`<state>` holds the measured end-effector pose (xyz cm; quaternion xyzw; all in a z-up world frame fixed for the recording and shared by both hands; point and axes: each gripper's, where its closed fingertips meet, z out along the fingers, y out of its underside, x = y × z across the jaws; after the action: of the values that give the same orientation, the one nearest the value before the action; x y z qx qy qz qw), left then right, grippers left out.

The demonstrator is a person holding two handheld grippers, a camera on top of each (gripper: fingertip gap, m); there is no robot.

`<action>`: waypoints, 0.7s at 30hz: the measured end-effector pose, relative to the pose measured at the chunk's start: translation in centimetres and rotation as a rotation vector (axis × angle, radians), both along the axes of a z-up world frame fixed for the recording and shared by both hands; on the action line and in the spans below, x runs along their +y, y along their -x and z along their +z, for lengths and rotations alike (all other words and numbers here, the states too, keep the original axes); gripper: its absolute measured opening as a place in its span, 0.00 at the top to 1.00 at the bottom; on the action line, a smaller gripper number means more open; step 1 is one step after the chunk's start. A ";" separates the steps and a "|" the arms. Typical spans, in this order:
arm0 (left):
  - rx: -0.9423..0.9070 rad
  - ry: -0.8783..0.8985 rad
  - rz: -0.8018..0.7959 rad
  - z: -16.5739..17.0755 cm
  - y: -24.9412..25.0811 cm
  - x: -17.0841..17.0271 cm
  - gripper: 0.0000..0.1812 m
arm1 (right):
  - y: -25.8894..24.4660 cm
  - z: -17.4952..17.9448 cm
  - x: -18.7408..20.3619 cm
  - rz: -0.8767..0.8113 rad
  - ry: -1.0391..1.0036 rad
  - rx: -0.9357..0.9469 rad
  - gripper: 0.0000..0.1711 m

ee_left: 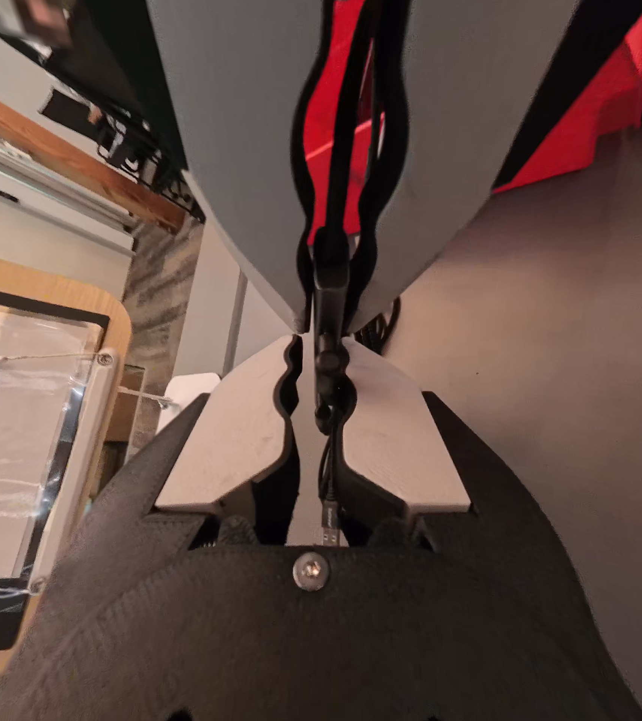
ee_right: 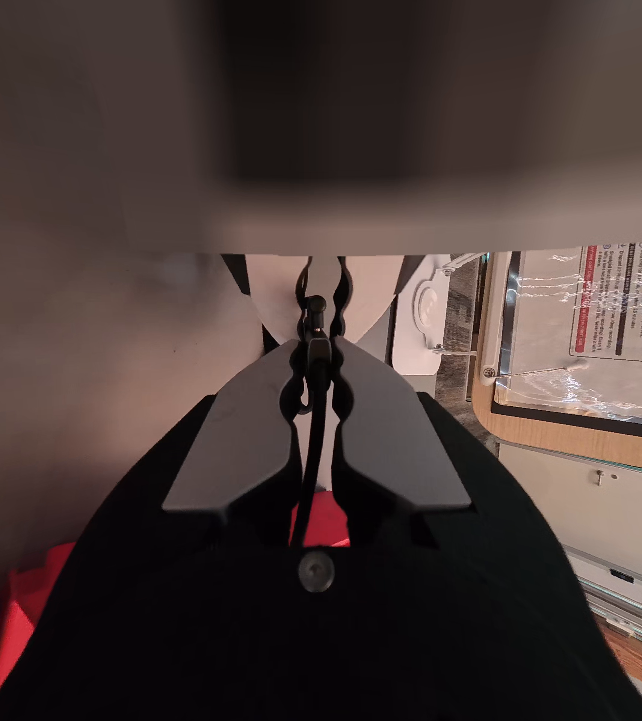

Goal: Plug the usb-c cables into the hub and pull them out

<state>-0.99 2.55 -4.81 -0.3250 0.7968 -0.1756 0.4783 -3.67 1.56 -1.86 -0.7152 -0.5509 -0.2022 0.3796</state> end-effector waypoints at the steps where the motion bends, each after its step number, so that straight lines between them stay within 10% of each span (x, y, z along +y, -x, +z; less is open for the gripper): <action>1: -0.025 -0.008 -0.014 0.1 0.0 -0.1 0.92 | 0.0 0.0 0.0 -0.001 0.001 0.000 0.93; 21: -0.077 -0.020 -0.040 0.6 0.1 -0.4 0.91 | 0.0 -0.1 0.0 -0.003 0.011 -0.007 0.93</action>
<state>-1.08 2.12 -4.18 -0.2974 0.7858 -0.1896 0.5081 -3.62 1.53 -1.99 -0.7175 -0.5522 -0.2023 0.3732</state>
